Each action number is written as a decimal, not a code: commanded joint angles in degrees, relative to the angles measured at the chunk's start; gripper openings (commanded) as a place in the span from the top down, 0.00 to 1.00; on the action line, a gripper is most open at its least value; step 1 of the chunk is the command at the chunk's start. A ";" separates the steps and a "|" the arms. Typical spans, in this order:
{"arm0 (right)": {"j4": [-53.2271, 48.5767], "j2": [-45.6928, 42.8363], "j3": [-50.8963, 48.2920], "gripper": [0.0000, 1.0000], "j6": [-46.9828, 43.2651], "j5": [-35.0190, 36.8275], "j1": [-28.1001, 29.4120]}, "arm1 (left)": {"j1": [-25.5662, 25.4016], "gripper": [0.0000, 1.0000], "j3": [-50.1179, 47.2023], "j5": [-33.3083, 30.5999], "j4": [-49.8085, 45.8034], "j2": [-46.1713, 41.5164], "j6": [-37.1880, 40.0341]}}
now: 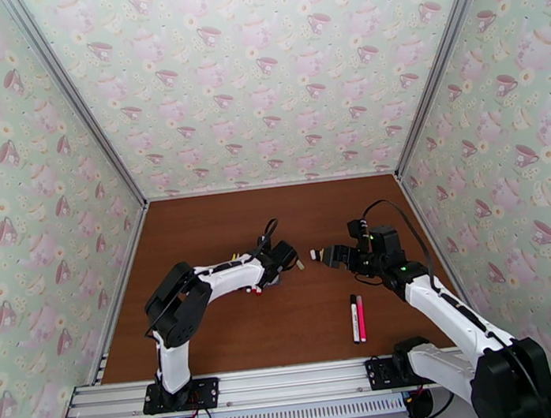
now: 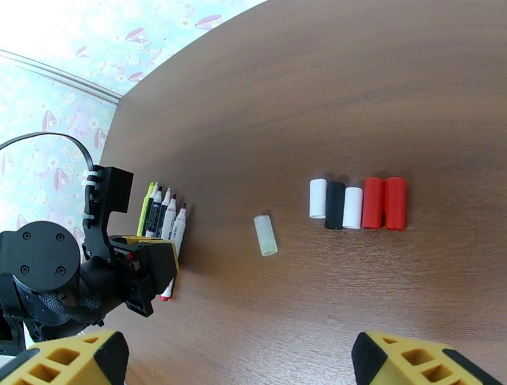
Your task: Open the pen caps
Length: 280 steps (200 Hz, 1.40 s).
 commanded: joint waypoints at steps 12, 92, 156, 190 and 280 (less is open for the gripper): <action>-2.39 -0.87 0.39 0.00 0.41 2.56 0.17 | 0.79 0.74 0.34 -0.03 -0.26 -1.25 -0.84; -6.85 -1.11 2.22 0.00 -0.02 6.72 0.17 | 1.45 0.72 -2.17 5.69 5.67 -9.02 1.18; -20.45 -0.43 4.04 0.29 3.99 18.65 1.54 | 1.71 0.62 -16.33 24.60 24.81 -24.23 2.72; -24.85 0.17 3.09 0.46 4.04 21.32 2.40 | 1.90 0.40 -24.88 33.50 36.02 -30.17 1.18; -30.41 4.78 2.25 0.60 6.11 25.32 8.19 | 1.47 0.00 -31.30 42.58 49.81 -33.79 -0.22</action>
